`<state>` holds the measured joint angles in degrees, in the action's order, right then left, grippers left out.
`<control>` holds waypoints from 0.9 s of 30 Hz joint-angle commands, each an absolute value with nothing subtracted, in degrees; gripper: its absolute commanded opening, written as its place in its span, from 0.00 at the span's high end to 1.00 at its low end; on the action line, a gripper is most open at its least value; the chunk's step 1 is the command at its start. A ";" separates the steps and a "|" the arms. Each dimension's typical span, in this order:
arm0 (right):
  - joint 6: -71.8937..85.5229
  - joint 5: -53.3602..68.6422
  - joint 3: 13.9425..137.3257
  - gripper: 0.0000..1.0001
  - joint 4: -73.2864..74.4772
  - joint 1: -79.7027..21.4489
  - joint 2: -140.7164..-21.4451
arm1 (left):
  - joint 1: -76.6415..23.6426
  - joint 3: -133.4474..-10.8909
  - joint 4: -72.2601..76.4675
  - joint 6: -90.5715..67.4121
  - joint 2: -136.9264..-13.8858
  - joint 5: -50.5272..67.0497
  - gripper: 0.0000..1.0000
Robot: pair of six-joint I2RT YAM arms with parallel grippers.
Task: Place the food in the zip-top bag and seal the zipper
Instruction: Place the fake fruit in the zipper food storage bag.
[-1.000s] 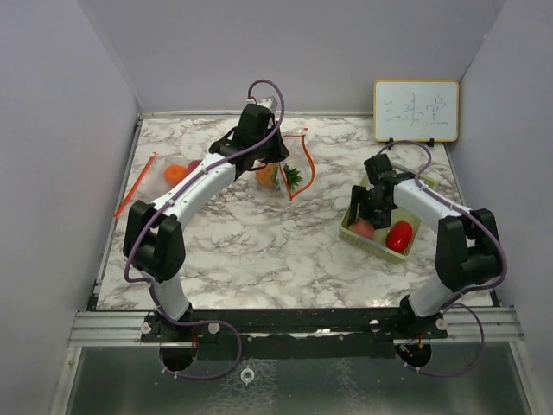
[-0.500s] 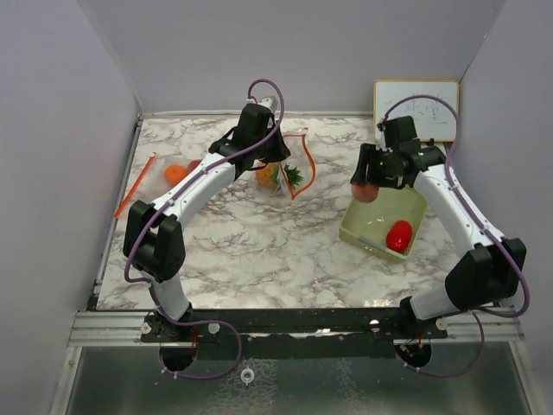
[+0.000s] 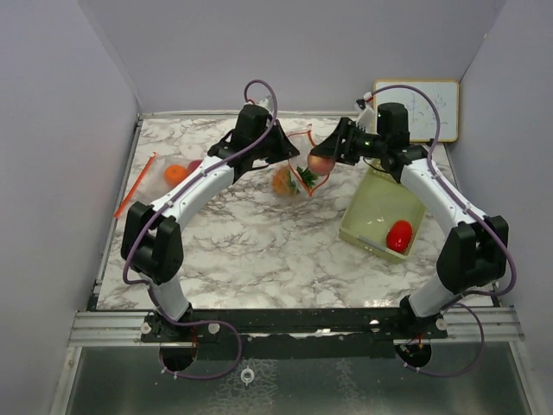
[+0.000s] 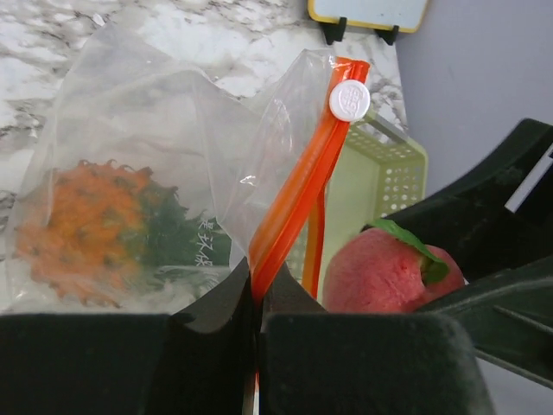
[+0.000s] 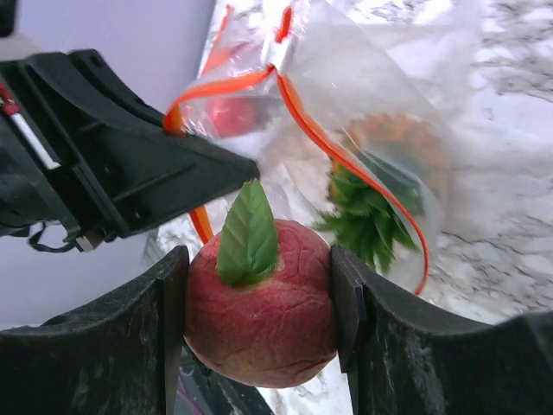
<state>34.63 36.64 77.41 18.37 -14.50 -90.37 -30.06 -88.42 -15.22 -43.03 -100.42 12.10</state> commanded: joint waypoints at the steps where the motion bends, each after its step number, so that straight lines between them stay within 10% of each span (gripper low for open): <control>1: 39.89 43.13 77.58 0.69 7.50 -15.28 -91.22 | -28.92 -83.89 -6.40 -52.37 -95.80 19.78 1.00; 18: 28.51 6.68 85.64 0.64 24.45 -24.62 -99.31 | -26.95 -69.94 4.85 -63.66 -92.96 24.90 1.00; 21: 26.84 0.21 88.01 0.52 26.70 -26.38 -100.22 | -26.81 -70.59 2.84 -62.30 -92.73 23.46 1.00; 24: 25.43 -2.84 89.61 0.07 28.13 -28.03 -100.74 | -26.57 -70.84 1.51 -61.79 -92.91 22.63 1.00; 27: 24.09 -3.36 90.49 0.01 28.66 -28.55 -101.28 | -26.46 -71.48 0.85 -61.76 -93.43 22.51 1.00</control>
